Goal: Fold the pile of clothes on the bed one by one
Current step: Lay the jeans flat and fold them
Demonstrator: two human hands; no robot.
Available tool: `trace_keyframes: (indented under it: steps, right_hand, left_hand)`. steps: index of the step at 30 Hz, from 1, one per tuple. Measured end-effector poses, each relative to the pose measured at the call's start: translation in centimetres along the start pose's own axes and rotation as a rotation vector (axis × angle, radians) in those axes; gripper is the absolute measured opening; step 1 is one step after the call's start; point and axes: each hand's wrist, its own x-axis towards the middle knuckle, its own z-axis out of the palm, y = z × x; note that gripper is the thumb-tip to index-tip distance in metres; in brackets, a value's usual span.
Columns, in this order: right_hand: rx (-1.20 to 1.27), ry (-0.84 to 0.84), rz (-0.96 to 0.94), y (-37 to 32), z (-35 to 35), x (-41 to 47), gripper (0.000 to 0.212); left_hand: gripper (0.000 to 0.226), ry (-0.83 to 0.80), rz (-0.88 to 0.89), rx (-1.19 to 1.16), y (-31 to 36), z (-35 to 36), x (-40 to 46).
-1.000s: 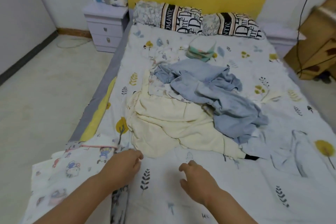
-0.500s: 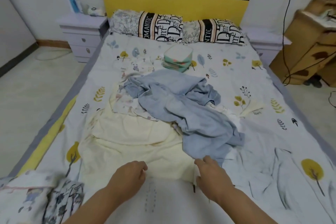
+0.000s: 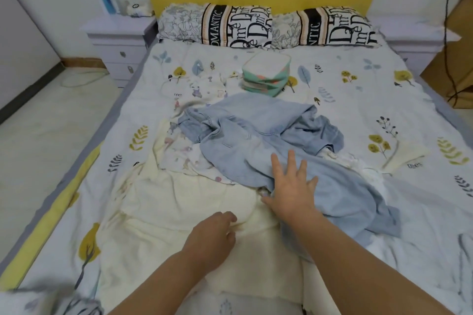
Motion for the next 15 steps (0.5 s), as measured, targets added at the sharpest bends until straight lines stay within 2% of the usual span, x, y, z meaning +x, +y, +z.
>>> trace_keyframes:
  steps: [2, 5, 7, 11, 13, 15]
  right_hand:
    - [0.027, -0.066, 0.028, 0.4, 1.1, 1.6, 0.09]
    - [0.089, -0.194, 0.0, 1.2, 2.4, 1.3, 0.046]
    - [0.193, -0.141, 0.027, 1.7, 2.0, -0.3, 0.032]
    - [0.504, 0.085, 0.042, 2.7, -3.1, -3.3, 0.038]
    - [0.613, 0.187, -0.027, 3.1, -7.0, -5.4, 0.046]
    - [0.734, 0.217, -0.096, 3.1, -11.3, -7.9, 0.045]
  left_hand:
    - [0.036, 0.001, -0.008, 0.003, -1.1, 0.2, 0.3]
    - [0.039, -0.001, -0.043, 0.019, -2.7, 0.1, 0.1]
    - [0.043, 0.007, -0.067, 0.042, -3.5, -0.1, -0.1]
    - [0.06, 0.041, -0.123, 0.074, -3.8, -0.7, 0.1]
    - [0.079, 0.086, -0.178, 0.082, -3.0, -1.3, 0.5]
    - [0.101, 0.14, -0.216, 0.054, -1.5, -2.0, 0.8]
